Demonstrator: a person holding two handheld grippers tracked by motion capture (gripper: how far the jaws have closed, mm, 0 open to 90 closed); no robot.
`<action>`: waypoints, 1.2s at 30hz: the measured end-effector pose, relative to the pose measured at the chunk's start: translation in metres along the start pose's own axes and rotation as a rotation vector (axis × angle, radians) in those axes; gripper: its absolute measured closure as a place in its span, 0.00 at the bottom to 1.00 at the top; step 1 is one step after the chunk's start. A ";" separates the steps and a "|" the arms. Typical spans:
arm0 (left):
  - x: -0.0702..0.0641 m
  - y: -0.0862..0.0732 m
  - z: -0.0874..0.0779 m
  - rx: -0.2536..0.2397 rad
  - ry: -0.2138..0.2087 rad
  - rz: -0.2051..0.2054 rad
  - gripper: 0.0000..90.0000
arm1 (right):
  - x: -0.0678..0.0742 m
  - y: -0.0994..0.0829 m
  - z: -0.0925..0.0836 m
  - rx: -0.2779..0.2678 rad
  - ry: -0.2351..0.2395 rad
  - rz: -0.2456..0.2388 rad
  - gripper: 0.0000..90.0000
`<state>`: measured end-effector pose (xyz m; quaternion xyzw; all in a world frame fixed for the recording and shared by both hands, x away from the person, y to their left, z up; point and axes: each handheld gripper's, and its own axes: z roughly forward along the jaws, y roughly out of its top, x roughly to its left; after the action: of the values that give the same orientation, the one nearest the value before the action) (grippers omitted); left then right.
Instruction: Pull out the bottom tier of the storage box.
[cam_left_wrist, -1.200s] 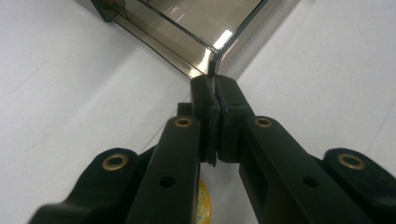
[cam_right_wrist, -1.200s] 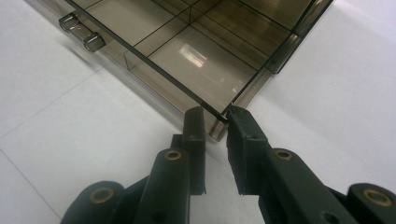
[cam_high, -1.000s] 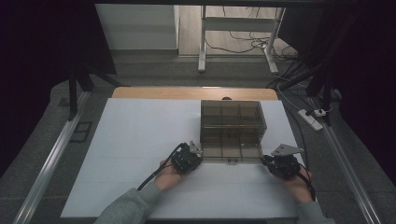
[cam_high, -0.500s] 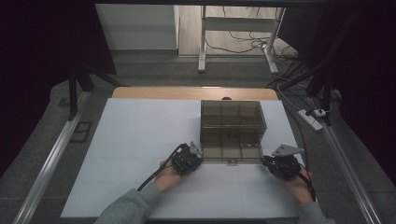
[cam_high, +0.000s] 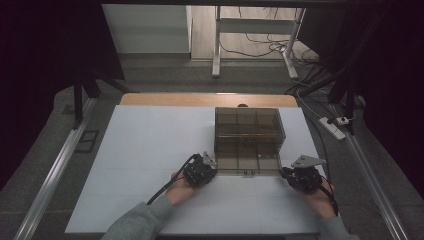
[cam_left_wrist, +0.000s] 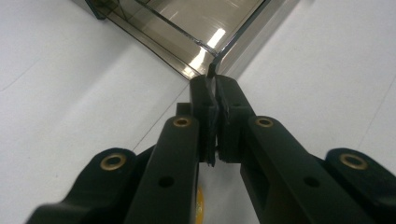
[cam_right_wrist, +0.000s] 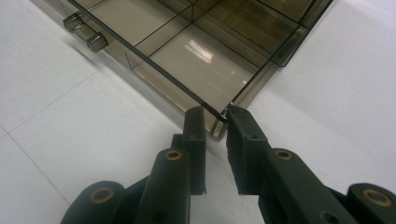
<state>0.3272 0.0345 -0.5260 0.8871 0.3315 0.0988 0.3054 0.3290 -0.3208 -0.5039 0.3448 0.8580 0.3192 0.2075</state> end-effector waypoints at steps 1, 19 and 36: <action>0.000 0.000 0.000 0.000 0.000 0.000 0.96 | 0.000 0.000 0.000 0.000 -0.002 -0.001 0.86; 0.002 0.001 -0.004 -0.032 -0.002 -0.027 0.78 | 0.000 -0.001 0.001 -0.012 -0.028 -0.017 0.74; 0.017 -0.034 -0.070 -0.164 0.007 -0.110 0.32 | 0.002 0.002 -0.006 -0.100 -0.006 -0.004 0.46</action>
<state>0.2959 0.0989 -0.4911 0.8393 0.3717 0.1118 0.3807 0.3256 -0.3206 -0.4986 0.3333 0.8410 0.3601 0.2278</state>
